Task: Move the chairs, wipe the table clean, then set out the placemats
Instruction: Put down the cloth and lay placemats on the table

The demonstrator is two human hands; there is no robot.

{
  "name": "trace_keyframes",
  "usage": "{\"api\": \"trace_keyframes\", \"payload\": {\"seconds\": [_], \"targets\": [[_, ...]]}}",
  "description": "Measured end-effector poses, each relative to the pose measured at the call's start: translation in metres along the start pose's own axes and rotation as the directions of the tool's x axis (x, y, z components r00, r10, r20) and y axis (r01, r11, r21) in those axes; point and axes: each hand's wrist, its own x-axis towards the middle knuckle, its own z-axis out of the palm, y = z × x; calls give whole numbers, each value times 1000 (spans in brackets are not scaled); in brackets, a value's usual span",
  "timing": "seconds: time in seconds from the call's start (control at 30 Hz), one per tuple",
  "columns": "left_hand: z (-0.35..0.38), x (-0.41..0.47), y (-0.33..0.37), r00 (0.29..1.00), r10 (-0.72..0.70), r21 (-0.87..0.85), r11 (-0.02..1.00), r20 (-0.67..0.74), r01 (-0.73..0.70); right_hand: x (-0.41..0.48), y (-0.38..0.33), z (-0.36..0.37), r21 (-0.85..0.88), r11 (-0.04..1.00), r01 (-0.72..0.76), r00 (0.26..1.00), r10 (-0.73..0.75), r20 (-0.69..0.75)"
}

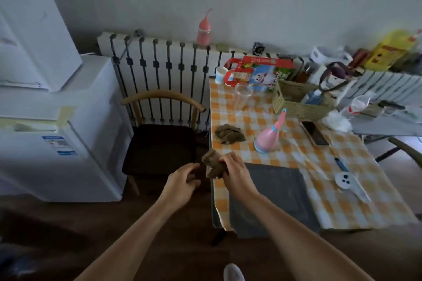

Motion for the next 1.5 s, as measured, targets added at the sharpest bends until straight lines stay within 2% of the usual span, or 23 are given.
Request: {"api": "trace_keyframes", "payload": {"seconds": [0.2, 0.33, 0.4, 0.5, 0.57, 0.67, 0.73, 0.77, 0.87, 0.93, 1.07, 1.2, 1.33, 1.5], "targets": [[55, 22, -12, 976, -214, 21, 977, 30, 214, 56, 91, -13, -95, 993, -74, 996, 78, 38], [105, 56, -2, 949, -315, -2, 949, 33, 315, 105, 143, -7, -152, 985, -82, 985, 103, 138], [129, 75, 6, 933, -358, -5, 934, 30, 358, 124, 165, 2, -175, 981, -83, 967, 121, 224], [160, 97, 8, 903, -429, -48, 902, 18, 429, 132, 191, 13, -216, 975, -57, 896, 145, 419], [178, 107, 9, 874, -485, -54, 872, 23, 486, 118, 207, 8, -147, 984, -99, 885, 155, 440], [193, 112, 10, 831, -555, -11, 832, -16, 555, 62, 243, -15, -37, 974, -224, 903, 222, 369], [197, 113, 8, 801, -593, 3, 804, -81, 595, 13, 273, -35, -59, 933, -355, 885, 356, 299], [200, 113, 5, 779, -618, -32, 785, -102, 619, -12, 289, -45, -79, 892, -445, 852, 449, 271], [204, 112, 0, 720, -679, -95, 733, -145, 673, -61, 319, -64, -73, 729, -680, 698, 675, 241], [204, 113, -3, 677, -719, -142, 695, -159, 705, -73, 324, -65, -31, 651, -759, 624, 739, 253], [207, 117, -8, 639, -759, -229, 649, -125, 726, -69, 330, -58, 49, 544, -837, 533, 794, 291], [210, 116, -1, 636, -758, -208, 652, -147, 729, -63, 334, -54, 105, 467, -878, 476, 830, 291], [210, 114, -1, 621, -776, -228, 629, -112, 744, -60, 331, -60, 212, 349, -913, 402, 859, 318], [211, 112, 0, 623, -776, -224, 628, -100, 745, -58, 327, -61, 250, 340, -907, 408, 859, 309]]}}
